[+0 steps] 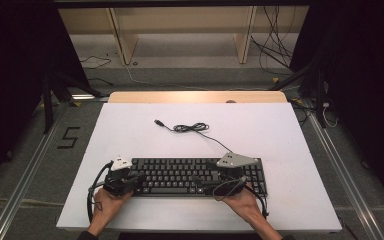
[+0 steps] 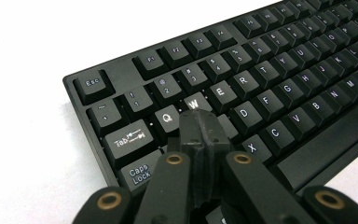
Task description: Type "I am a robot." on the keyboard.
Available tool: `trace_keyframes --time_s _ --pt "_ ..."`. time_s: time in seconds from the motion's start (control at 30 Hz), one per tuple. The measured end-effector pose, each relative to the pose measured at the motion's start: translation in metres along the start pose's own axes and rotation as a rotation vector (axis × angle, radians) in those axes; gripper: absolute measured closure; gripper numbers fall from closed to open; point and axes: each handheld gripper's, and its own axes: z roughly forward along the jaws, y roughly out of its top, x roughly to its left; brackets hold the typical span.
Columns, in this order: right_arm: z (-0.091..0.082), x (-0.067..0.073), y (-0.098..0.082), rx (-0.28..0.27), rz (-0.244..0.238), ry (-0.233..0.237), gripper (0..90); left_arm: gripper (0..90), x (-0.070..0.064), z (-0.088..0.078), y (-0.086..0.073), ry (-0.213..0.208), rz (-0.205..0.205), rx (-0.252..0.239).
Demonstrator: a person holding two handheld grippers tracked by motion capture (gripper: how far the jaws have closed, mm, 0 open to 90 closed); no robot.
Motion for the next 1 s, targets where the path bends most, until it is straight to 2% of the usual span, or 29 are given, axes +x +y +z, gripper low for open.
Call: trace_keyframes --time_s 0.5,0.67,0.73,0.77,0.93,1.0 --pt "0.0 0.0 0.0 -0.006 -0.001 0.001 30.3 88.6 0.0 -0.013 0.003 -0.015 -0.024 -0.088" --pt "0.0 0.0 0.0 -0.007 -0.001 0.001 30.3 78.3 0.0 -0.014 0.003 -0.042 -0.023 -0.092" --pt "0.0 0.0 0.0 -0.009 -0.003 0.001 30.3 70.6 -0.001 -0.015 0.003 -0.061 -0.029 -0.108" --pt "0.0 0.0 0.0 -0.009 -0.003 0.0 30.3 69.8 -0.001 -0.016 0.003 -0.067 -0.03 -0.116" --pt "0.001 0.0 0.001 -0.009 -0.002 -0.002 30.3 60.4 -0.003 -0.018 0.003 -0.083 -0.034 -0.136" --pt "0.001 0.0 0.001 -0.009 -0.002 0.0 30.3 53.6 -0.004 -0.019 0.003 -0.083 -0.039 -0.147"
